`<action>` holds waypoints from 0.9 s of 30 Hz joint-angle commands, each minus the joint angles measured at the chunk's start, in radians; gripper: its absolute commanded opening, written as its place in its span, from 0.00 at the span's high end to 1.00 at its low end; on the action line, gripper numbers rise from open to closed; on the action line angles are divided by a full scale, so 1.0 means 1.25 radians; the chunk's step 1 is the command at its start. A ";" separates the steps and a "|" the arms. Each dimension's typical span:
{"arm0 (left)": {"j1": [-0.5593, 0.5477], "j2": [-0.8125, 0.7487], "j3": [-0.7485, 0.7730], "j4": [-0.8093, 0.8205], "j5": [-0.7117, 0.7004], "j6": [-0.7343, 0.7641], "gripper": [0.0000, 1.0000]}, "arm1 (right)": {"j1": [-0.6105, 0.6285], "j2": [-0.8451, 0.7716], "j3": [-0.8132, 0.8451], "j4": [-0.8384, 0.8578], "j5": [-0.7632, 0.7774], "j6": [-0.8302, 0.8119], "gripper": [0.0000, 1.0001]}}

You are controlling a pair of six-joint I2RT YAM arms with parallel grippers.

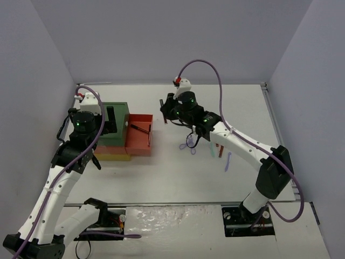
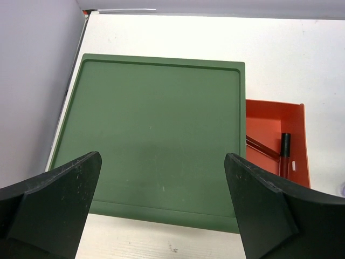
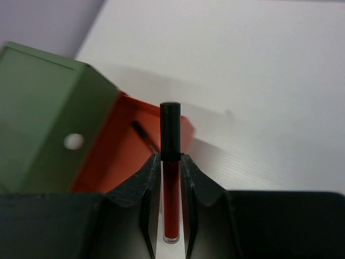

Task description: Organize the makeup

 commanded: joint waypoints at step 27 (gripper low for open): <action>0.010 0.016 0.018 0.065 0.015 -0.006 0.03 | -0.215 -0.083 -0.154 -0.119 0.174 -0.160 0.40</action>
